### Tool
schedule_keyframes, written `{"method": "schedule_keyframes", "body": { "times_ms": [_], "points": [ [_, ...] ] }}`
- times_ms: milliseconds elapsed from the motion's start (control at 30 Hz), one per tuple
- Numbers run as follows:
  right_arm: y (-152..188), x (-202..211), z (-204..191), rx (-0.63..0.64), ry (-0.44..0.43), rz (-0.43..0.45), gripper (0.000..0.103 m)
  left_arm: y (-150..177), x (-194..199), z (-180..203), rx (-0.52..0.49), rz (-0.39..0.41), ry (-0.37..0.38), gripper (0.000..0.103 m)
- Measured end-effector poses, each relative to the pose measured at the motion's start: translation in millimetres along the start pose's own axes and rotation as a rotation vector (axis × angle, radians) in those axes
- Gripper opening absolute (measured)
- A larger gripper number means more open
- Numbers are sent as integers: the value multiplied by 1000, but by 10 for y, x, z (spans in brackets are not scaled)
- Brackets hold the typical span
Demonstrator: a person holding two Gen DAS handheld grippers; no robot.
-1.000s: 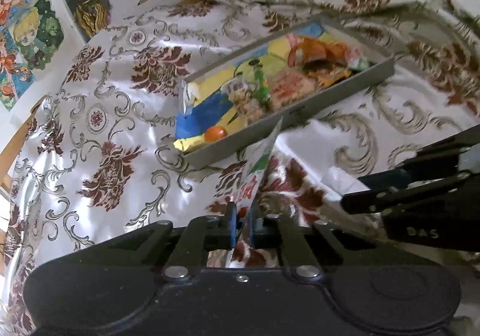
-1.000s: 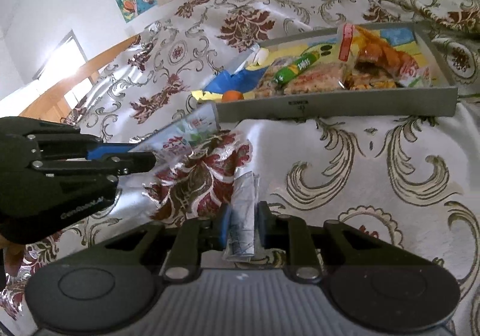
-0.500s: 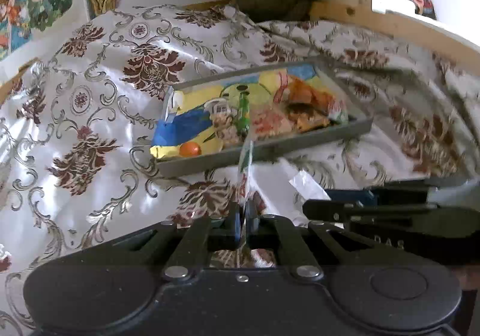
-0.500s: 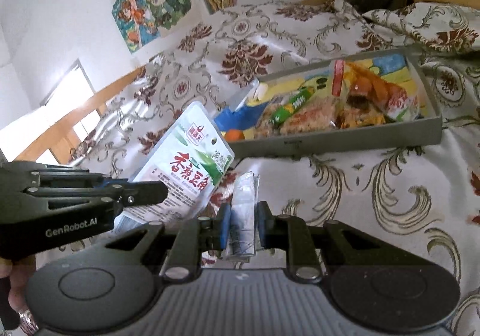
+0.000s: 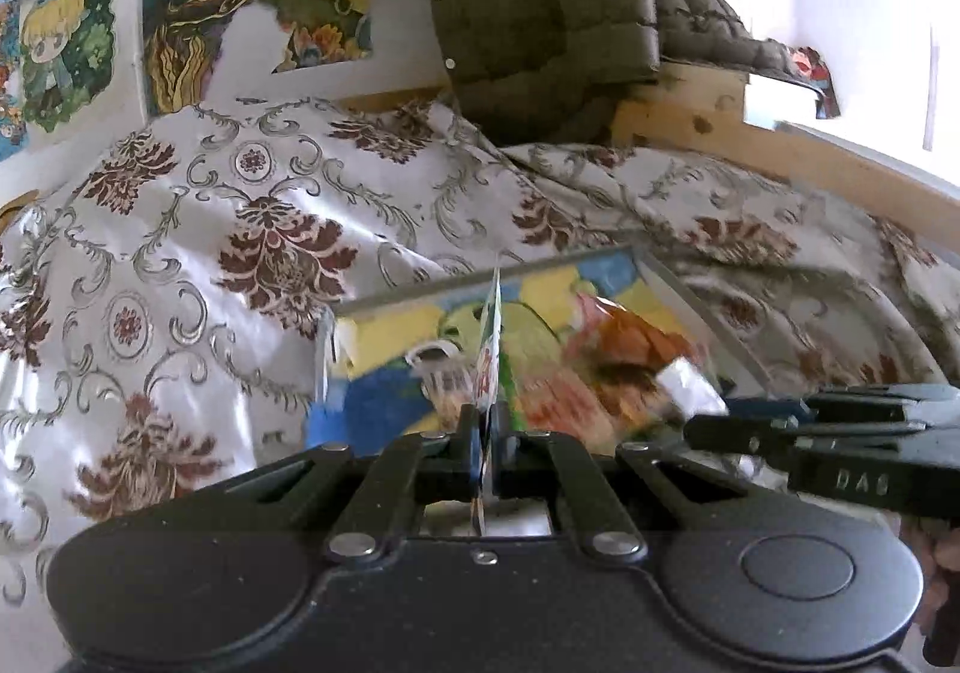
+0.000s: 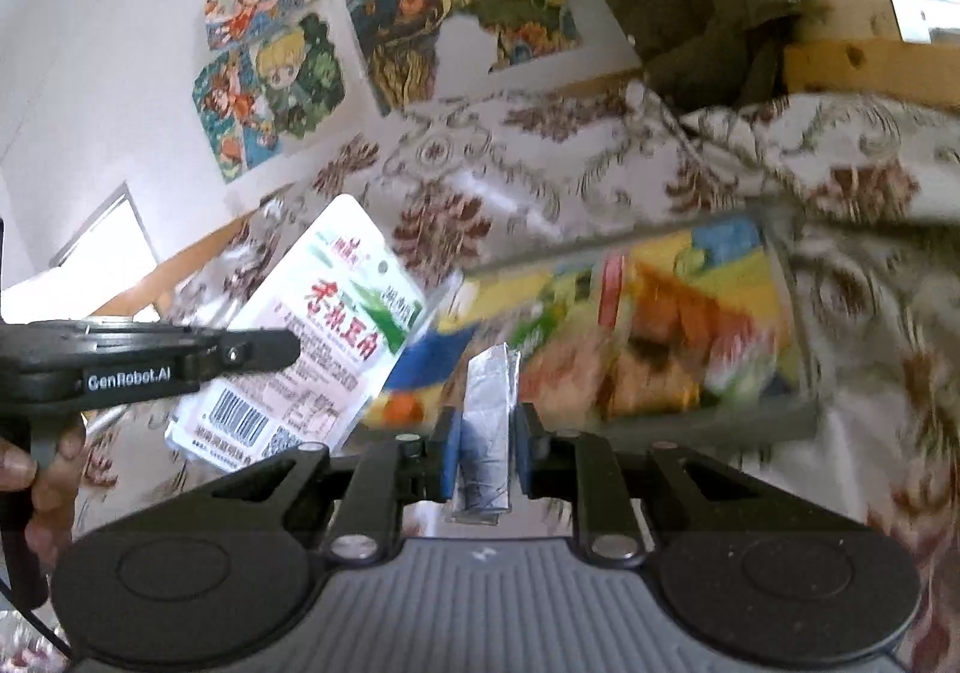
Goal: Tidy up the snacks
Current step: 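Carry the red-and-white packet over the grey tray with the right tool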
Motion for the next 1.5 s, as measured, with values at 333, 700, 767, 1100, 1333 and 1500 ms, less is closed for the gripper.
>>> {"method": "schedule_keyframes", "body": {
  "times_ms": [333,700,767,1100,1333,1500],
  "points": [
    [-395,-647,185,29,49,25,21,-198,-660,-283,145,50,61,2],
    [-337,-969,430,1,85,-19,21,-152,-1099,-183,198,42,90,2],
    [-342,-995,464,-1,90,-26,21,-148,-1162,-208,229,41,90,2],
    [-322,-1147,501,18,121,-66,21,-52,-1369,-333,330,12,59,2],
    [-294,-1238,423,48,131,-81,23,-17,-1357,-314,269,3,17,8],
    [-261,-1231,346,102,167,-87,29,12,-1314,-285,228,-2,-17,26]
  ]
}}
Point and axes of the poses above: each gripper's, at about its wrist camera, not at the fingertips, and x roughly against the way its jaws point, z to its right, y to its underside, the point moved 2 cm from there along -x, roughly the way its jaws point, and after that the axes turned 6 degrees about -x, right-handed, at the moved point
